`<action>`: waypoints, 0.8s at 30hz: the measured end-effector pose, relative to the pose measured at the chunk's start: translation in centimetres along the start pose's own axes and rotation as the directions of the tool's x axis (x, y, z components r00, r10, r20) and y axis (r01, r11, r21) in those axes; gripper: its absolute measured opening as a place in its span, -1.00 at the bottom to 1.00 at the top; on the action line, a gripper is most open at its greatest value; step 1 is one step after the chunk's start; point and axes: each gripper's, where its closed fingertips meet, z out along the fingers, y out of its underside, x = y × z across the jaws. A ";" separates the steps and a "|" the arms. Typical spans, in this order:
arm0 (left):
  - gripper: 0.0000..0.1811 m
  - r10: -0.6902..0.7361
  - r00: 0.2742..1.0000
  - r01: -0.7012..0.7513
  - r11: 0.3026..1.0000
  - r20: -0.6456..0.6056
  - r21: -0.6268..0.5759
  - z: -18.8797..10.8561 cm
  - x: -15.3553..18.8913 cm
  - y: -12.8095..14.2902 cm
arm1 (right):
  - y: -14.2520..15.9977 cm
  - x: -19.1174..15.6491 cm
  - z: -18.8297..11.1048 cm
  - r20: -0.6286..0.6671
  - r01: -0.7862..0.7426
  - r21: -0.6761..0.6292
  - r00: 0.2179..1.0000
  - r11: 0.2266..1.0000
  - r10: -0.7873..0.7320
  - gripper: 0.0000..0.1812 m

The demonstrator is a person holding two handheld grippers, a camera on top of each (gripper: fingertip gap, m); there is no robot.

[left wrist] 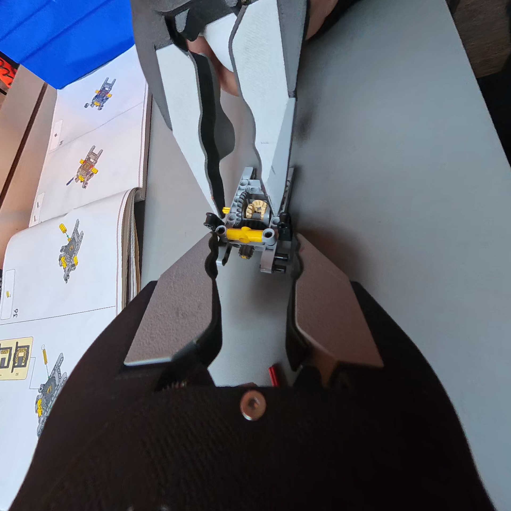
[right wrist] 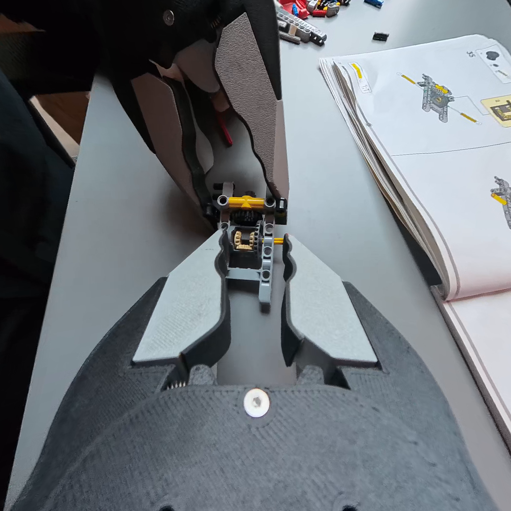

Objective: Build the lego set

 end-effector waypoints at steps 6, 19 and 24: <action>-0.44 0.014 1.000 -0.014 1.000 -0.012 0.007 0.0 0.3 -0.1 | 0.1 -0.3 0.0 0.003 0.041 -0.002 0.999 0.999 -0.041 -0.61; -0.44 0.018 1.000 -0.018 1.000 0.004 0.006 0.0 0.0 0.0 | -0.1 0.0 -0.1 0.015 0.012 0.011 1.000 1.000 -0.012 -0.60; -0.44 -0.014 1.000 0.014 1.000 -0.018 -0.001 0.1 0.0 0.1 | -0.4 0.2 -0.5 -0.038 0.059 0.036 0.998 0.998 -0.057 -0.57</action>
